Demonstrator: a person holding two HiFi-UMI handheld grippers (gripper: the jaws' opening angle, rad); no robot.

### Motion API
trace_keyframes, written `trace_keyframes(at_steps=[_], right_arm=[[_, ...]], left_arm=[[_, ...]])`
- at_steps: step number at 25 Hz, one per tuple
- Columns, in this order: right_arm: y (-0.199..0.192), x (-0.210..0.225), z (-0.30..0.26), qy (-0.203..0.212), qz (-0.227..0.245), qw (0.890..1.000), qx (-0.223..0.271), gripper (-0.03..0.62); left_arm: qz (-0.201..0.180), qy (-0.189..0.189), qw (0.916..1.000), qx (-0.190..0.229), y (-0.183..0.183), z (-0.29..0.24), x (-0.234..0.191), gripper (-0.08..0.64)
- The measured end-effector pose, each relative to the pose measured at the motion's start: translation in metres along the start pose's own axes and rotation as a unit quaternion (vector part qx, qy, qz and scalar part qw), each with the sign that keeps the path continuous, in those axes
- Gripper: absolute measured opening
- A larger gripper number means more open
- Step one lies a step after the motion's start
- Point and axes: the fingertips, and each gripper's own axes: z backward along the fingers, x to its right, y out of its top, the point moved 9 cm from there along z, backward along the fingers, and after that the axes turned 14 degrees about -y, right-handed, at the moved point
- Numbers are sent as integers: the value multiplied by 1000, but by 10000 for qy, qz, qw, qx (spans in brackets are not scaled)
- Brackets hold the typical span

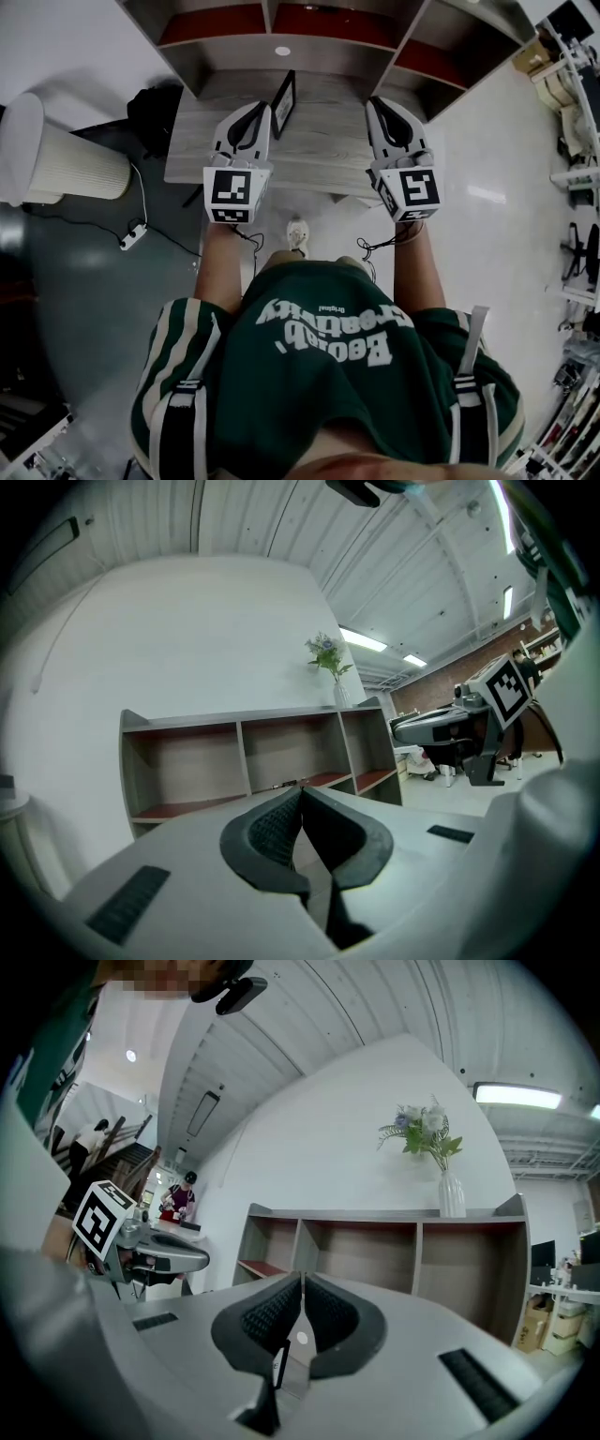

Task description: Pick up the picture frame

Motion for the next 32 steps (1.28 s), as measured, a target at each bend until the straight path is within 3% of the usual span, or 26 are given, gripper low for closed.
trace_keyframes(at_steps=[11,21,32], right_arm=[[-2,-5,-38,-269,99,9994,-214,37],[-4,-3,-51,-316,251,9987,-301,37],[-19,2,-71,-349,101,9989,-299,37]], left_arm=[[77,-266,9995,115,-11,-28,-40,17],[-79,-413,9991,99,-12,-45,-45,17],[-133,-449,9989,-26,-27,-68,-57,17]])
